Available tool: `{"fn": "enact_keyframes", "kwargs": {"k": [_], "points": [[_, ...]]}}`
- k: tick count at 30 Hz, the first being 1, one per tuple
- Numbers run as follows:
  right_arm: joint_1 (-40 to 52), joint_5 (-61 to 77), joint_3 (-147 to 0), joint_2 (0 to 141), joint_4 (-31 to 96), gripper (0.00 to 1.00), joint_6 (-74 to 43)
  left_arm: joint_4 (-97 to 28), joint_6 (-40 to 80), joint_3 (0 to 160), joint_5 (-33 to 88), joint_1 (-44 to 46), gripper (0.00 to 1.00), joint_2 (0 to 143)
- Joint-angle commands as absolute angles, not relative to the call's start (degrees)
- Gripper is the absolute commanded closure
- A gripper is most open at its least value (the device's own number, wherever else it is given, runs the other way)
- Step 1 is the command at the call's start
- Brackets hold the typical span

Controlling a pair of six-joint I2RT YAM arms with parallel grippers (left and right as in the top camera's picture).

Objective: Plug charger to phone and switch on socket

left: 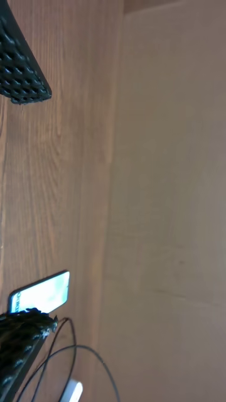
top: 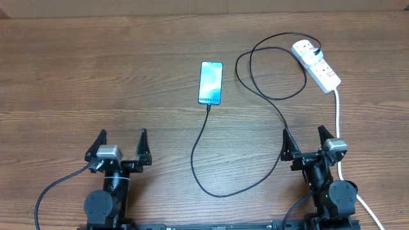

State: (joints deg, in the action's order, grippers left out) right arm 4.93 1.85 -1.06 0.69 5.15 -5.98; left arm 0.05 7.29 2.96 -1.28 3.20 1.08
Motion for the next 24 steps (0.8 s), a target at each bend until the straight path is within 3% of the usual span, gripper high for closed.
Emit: {"fn": "enact_keyframes", "kwargs": {"k": [1, 17, 24], "points": [[5.2, 1.1, -0.4, 0.2, 4.8, 0.0, -5.7, 0.8, 8.0, 1.3, -3.6, 2.3, 0.0, 0.2], [5.2, 1.1, -0.4, 0.2, 4.8, 0.0, -5.7, -3.4, 10.7, 0.3, -9.5, 2.3, 0.0, 0.2], [5.2, 1.1, -0.4, 0.2, 4.8, 0.0, -5.7, -3.9, 2.5, 0.3, -6.4, 2.3, 0.0, 0.2]]}}
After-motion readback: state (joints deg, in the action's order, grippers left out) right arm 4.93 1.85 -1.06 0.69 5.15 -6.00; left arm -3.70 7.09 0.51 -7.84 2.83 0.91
